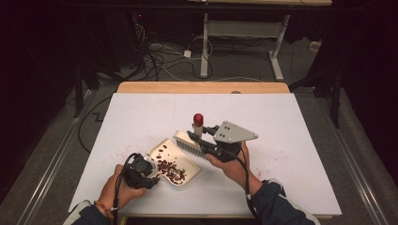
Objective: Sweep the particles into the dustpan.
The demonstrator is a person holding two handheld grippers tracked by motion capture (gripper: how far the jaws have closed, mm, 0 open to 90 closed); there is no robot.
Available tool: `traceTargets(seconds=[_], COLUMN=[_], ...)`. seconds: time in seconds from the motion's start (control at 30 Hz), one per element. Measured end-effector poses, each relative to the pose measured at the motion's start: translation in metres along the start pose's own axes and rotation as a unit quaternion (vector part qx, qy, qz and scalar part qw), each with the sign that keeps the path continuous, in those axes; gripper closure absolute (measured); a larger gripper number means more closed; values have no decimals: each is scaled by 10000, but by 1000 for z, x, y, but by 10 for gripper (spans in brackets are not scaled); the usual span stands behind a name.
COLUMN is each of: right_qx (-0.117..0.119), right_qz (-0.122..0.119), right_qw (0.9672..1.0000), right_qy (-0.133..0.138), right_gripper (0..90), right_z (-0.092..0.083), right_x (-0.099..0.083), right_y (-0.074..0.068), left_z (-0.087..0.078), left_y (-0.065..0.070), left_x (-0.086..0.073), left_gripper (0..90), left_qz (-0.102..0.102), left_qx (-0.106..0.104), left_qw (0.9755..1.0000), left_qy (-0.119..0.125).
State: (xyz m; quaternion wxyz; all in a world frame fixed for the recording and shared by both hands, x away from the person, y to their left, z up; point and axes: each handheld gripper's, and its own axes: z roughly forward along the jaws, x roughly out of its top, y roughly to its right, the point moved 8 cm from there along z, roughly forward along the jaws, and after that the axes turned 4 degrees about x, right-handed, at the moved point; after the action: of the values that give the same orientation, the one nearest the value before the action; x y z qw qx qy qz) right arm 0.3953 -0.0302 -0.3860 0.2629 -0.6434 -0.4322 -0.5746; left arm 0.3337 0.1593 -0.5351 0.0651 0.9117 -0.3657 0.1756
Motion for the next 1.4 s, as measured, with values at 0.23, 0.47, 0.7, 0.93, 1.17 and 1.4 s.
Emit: traceTargets(seconds=[0.23, 0.47, 0.7, 0.93, 1.17, 1.4], right_qx=[-665, -589, -55, 429, -13, -29], right_qz=[-227, -560, -521, 91, -39, -333], right_qw=[9972, 9952, 9965, 9987, 9999, 9988], right_qy=[-269, -539, -645, -249, -142, -356], right_gripper=[706, 706, 697, 706, 706, 706], right_z=[25, 57, 65, 32, 15, 31], right_x=[-20, -41, -45, -26, -18, -33], right_y=[50, 42, 14, -5, 7, -5], left_z=[0, 0, 0, 0, 0, 0], left_y=[0, 0, -1, 0, 0, 0], left_x=[0, 0, 0, 0, 0, 0], left_gripper=[635, 635, 635, 635, 635, 635], left_qz=[33, 25, 6, 4, 5, -1], left_qx=[1, -3, -35, -25, -1, 5], left_qw=[10000, 10000, 10000, 10000, 10000, 10000], left_qy=[-6, 30, 39, 7, -18, -17])
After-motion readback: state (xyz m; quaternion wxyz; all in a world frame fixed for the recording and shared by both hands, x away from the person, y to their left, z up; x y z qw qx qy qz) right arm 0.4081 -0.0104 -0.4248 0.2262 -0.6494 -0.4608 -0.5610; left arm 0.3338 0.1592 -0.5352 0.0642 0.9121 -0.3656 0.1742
